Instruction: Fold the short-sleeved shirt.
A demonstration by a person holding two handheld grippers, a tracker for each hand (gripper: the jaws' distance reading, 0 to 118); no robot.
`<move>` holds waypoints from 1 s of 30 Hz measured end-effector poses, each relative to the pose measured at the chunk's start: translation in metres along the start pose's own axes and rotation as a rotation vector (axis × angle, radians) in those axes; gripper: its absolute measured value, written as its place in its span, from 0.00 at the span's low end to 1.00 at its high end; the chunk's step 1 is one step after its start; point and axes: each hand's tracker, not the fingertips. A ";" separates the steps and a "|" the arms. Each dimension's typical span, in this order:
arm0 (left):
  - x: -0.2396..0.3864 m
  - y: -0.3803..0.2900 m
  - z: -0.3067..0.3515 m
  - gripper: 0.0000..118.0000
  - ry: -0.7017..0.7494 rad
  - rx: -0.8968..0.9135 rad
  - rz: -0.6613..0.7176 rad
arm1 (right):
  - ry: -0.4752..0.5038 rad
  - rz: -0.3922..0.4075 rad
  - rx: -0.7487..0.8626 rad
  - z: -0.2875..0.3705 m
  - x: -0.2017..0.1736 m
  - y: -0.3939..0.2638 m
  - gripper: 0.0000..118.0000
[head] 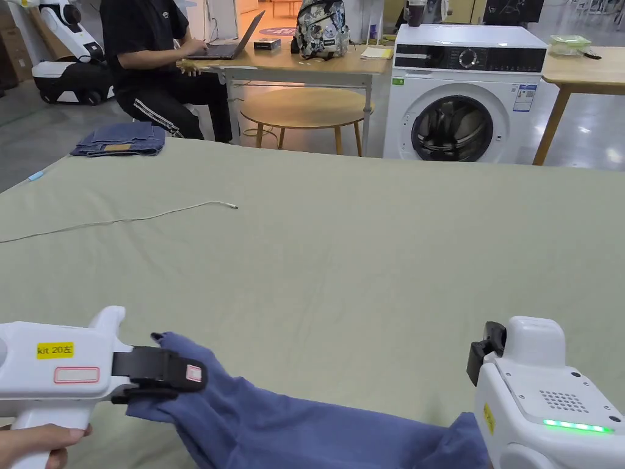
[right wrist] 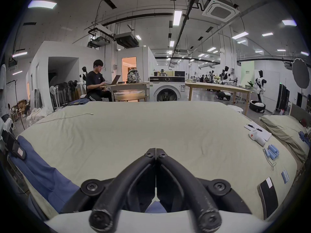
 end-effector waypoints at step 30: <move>0.062 -0.042 -0.201 0.44 0.323 -0.314 -0.205 | -0.039 -0.013 -0.074 -0.001 0.021 -0.016 0.00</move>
